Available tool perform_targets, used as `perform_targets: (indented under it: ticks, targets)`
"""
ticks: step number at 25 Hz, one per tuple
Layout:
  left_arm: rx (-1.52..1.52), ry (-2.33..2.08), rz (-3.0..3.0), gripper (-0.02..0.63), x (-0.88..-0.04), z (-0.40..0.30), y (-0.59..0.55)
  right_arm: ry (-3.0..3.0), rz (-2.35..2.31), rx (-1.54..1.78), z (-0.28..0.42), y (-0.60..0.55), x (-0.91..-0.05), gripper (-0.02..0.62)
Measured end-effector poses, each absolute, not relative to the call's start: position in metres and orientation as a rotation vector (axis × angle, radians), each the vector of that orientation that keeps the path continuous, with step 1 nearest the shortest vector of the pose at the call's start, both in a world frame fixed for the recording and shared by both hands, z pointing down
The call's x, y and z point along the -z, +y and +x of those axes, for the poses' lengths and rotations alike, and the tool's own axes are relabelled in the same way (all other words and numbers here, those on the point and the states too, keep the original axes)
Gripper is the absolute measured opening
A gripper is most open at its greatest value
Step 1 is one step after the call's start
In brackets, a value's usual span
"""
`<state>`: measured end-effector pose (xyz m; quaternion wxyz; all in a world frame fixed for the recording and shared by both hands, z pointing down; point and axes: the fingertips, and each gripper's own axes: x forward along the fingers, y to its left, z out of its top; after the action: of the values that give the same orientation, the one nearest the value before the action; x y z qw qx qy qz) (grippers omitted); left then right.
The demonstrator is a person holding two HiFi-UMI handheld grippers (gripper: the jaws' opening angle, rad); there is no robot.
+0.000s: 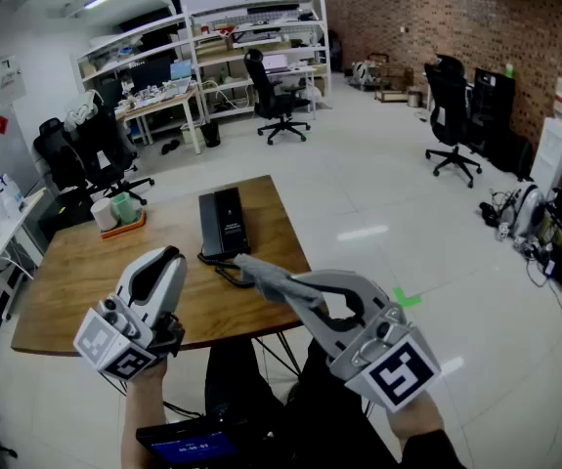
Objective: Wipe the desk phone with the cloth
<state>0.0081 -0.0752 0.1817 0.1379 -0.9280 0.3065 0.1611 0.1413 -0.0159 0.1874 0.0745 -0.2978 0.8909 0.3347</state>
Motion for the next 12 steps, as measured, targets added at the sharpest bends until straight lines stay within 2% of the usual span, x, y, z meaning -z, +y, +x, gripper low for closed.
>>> perform_targets:
  ticks: [6, 9, 12]
  targets:
    - [-0.398, 0.983, -2.753, 0.04, -0.222, -0.021, -0.134, 2.855, -0.903, -0.865, 0.131, -0.056, -0.235, 0.025]
    - [-0.38, 1.009, -2.768, 0.04, -0.235, -0.034, -0.177, 3.019, -0.929, -0.688, 0.123, -0.106, -0.252, 0.025]
    - [-0.374, 1.025, -2.77, 0.04, -0.24, -0.052, -0.228, 3.156, -0.933, -0.723, 0.102, -0.174, -0.244, 0.025]
